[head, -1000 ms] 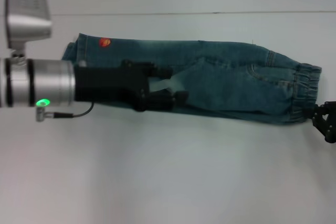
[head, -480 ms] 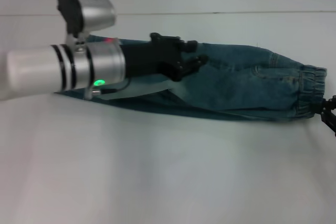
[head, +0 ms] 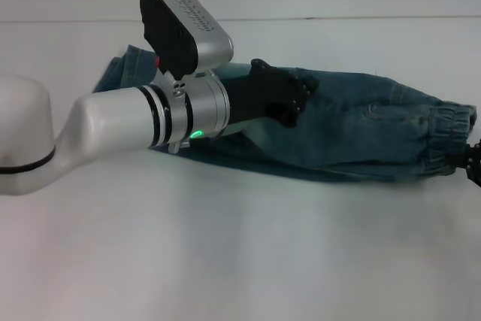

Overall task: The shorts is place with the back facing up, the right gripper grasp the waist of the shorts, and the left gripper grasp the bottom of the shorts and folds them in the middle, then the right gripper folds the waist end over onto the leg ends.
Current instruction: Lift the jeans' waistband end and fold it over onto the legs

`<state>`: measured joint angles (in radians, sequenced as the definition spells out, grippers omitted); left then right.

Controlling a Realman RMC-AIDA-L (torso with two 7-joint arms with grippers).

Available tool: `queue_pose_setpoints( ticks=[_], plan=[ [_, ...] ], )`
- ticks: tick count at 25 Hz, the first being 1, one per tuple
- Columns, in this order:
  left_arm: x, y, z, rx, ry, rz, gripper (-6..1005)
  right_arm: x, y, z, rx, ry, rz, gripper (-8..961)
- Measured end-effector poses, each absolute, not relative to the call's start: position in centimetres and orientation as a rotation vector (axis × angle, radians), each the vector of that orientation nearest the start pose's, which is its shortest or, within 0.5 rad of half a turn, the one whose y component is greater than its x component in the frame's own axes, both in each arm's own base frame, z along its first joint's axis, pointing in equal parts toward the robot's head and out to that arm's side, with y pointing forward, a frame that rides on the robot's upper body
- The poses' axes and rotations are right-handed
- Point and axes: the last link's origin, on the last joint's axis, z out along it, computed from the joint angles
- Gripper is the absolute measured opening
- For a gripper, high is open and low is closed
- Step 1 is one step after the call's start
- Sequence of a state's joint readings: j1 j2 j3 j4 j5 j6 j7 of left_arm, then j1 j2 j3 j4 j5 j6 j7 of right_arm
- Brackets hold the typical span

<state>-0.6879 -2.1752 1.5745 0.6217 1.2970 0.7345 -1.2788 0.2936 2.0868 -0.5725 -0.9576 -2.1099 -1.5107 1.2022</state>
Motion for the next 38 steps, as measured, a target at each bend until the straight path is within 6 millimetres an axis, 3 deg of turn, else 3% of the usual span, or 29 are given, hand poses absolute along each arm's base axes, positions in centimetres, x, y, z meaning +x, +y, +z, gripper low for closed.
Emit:
queue_pose_setpoints(
  ticks=[5, 13, 23, 32, 38],
  plan=[
    [-15.3, 38.8, -12.7, -2.557, -0.407, -0.543, -2, 32.4, 28.6, 7.6, -2.534, 0.404, 0.319, 83],
    [-16.9, 38.4, -13.6, -2.537, -0.459, -0.504, 0, 29.6, 28.2, 9.7, -2.559, 0.309, 0.398, 80],
    [-18.5, 37.1, -14.8, -2.578, -0.472, -0.427, 1, 27.9, 28.8, 10.7, -2.543, 0.277, 0.462, 81],
    [-18.4, 35.2, -15.2, -2.658, -0.477, -0.512, 1, 23.6, 32.5, 10.7, -2.547, 0.242, 0.541, 80],
    [-18.9, 33.7, -15.1, -2.672, -0.532, -0.601, 0, 19.4, 36.5, 7.7, -2.608, 0.19, 0.452, 79]
  ],
)
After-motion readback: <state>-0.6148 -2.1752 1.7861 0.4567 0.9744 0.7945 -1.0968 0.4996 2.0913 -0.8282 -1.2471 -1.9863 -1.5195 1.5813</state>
